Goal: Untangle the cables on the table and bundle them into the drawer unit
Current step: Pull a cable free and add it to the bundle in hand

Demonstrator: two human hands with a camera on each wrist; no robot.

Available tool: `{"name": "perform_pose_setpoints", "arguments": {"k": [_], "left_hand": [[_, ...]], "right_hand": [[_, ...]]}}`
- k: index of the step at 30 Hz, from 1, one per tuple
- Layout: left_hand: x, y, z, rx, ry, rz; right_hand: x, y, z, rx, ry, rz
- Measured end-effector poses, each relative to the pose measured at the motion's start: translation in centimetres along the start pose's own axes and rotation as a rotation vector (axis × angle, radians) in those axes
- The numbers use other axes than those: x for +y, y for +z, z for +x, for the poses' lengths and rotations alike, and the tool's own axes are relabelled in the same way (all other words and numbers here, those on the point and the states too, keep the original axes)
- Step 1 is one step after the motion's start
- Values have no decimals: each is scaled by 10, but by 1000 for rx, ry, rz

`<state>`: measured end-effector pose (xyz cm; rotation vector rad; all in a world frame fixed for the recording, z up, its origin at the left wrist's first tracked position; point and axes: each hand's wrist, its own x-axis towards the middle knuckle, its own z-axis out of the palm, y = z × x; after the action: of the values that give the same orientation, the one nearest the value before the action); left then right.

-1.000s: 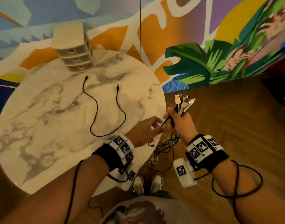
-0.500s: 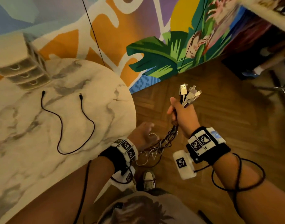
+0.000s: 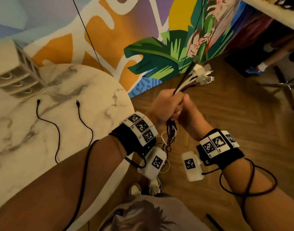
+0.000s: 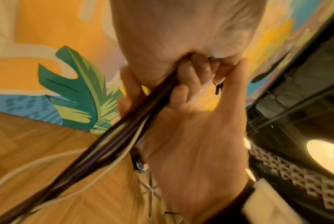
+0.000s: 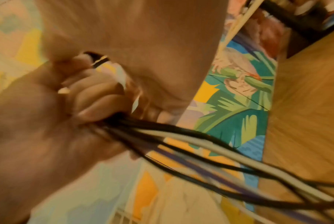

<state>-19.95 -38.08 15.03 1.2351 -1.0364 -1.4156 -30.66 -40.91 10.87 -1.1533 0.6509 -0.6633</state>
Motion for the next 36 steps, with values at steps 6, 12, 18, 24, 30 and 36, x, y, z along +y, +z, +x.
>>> {"name": "perform_pose_setpoints", "arguments": {"k": [6, 12, 18, 24, 30, 36], "left_hand": [[37, -3, 1, 48, 214, 485], [92, -18, -5, 103, 565, 1029], [108, -31, -2, 223, 860, 1354], [92, -29, -6, 223, 1028, 1359], [26, -30, 8, 118, 456, 1467], [9, -32, 37, 117, 161, 921]], "right_hand": [[53, 5, 2, 102, 135, -439], [104, -13, 8, 360, 467, -617], [131, -47, 9, 439, 649, -705], [115, -51, 23, 522, 618, -685], [48, -19, 35, 496, 347, -417], [-9, 10, 28, 310, 137, -498]]}}
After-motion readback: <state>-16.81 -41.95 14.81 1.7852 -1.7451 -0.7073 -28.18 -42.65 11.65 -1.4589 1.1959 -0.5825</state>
